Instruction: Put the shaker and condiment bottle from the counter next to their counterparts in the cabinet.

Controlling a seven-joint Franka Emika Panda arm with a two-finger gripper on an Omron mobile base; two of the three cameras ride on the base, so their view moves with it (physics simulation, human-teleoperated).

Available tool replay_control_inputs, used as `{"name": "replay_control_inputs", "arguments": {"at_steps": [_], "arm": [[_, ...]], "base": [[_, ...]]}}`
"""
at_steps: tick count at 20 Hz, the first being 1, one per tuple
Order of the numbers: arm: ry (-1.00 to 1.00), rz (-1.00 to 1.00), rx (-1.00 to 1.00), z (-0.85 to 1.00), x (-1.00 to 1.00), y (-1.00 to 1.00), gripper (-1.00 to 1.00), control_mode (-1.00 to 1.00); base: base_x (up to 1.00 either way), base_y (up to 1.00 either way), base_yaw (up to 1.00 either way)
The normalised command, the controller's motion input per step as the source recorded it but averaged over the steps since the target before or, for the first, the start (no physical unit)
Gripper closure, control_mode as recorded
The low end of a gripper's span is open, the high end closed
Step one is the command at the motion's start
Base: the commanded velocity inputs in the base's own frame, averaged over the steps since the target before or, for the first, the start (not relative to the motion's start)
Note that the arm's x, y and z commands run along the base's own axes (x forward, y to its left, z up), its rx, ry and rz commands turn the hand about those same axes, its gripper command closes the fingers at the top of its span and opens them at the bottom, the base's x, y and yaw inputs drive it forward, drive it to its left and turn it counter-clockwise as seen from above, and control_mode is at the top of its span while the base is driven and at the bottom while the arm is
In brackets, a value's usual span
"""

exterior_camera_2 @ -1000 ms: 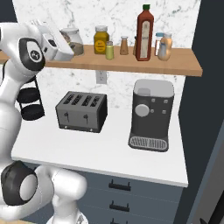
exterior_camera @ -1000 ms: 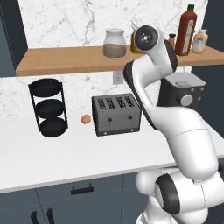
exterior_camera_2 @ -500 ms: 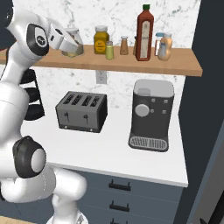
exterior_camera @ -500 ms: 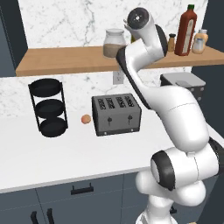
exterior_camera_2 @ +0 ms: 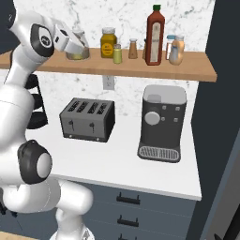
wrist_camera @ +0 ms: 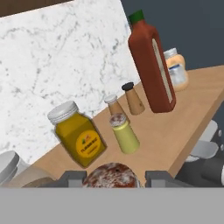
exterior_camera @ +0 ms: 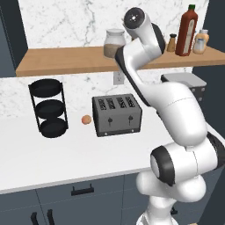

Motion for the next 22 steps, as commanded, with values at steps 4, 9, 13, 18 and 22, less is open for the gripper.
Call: {"name": "replay_control_inputs", "arguments": {"at_steps": [4, 9, 13, 18, 22], "arm": [[-0.02, 0.00, 0.00, -0.11, 0.06, -0.21, 1.00, -1.00], [0.00, 0.01, 0.00, -0.04, 0.14, -0.11, 1.00, -1.00], [0.00, 0.01, 0.00, -0.11, 0.11, -0.06, 1.00, -1.00], [0.00, 0.01, -0.01, -0.13, 0.17, -0.02, 1.00, -1.00], [0.00, 0.02, -0.02, -0.11, 0.24, -0.02, 1.00, -1.00]], "base": [[0.00, 0.00, 0.00], [0.00, 0.00, 0.00], [0.00, 0.00, 0.00], [0.00, 0.00, 0.00], [0.00, 0.00, 0.00]]}}
